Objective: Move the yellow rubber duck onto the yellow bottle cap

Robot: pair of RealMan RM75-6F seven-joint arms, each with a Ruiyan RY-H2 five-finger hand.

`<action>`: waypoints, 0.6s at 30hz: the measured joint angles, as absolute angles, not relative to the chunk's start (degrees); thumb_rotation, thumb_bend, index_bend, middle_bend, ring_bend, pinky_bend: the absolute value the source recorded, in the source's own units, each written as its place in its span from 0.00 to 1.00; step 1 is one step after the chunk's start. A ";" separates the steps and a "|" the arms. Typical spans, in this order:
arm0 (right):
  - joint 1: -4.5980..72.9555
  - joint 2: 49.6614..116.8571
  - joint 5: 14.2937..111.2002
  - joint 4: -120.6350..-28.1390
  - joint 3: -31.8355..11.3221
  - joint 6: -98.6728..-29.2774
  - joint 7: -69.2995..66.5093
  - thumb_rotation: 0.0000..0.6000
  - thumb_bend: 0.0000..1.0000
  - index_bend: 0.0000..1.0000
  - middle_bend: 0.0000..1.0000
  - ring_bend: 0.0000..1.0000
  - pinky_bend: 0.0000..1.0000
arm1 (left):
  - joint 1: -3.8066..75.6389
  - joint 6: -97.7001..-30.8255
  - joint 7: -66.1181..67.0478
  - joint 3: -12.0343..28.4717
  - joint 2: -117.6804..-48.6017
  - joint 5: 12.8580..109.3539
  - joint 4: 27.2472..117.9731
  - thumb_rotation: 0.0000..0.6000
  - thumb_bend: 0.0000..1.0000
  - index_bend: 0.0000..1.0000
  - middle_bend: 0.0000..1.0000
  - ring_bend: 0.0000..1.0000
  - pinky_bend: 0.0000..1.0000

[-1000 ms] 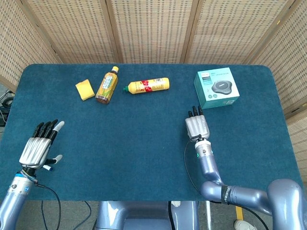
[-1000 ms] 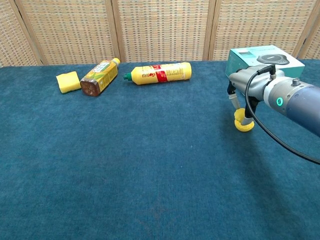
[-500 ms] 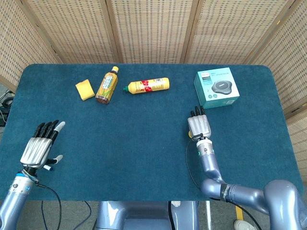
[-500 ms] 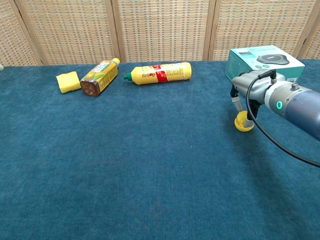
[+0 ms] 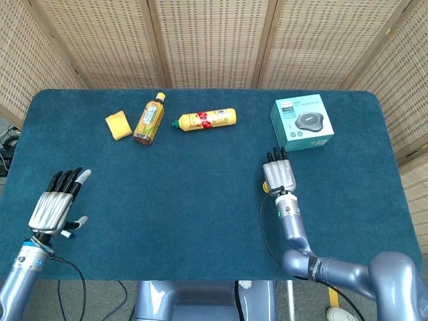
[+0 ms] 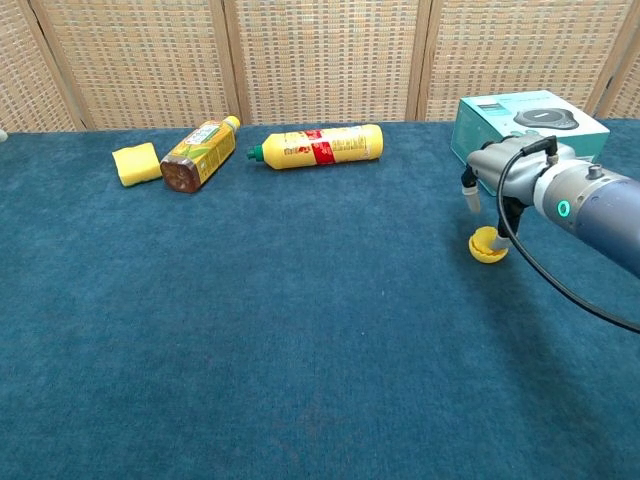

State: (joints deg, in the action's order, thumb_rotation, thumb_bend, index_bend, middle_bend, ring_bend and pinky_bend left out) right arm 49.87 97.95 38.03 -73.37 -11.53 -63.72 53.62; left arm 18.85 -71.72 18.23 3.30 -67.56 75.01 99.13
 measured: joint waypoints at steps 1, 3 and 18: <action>49.80 97.73 38.10 -73.69 -11.55 -63.91 53.68 1.00 0.08 0.40 0.11 0.00 0.00 | 18.85 -71.72 18.17 3.31 -67.52 75.05 99.13 1.00 0.20 0.00 0.00 0.00 0.00; 49.62 97.14 38.31 -74.55 -11.59 -64.34 53.79 1.00 0.07 0.35 0.09 0.00 0.00 | 18.83 -71.79 18.02 3.32 -67.47 75.18 99.15 1.00 0.20 0.00 0.00 0.00 0.00; 44.18 87.30 46.94 -86.80 -11.64 -70.76 45.59 1.00 0.02 0.17 0.00 0.00 0.00 | 18.22 -73.10 17.76 3.42 -67.28 75.83 99.17 1.00 0.20 0.00 0.00 0.00 0.00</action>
State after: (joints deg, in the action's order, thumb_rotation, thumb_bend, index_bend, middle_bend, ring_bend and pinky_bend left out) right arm 44.18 87.30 46.94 -86.80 -11.64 -70.76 45.59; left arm 18.22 -73.10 17.76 3.42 -67.28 75.83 99.17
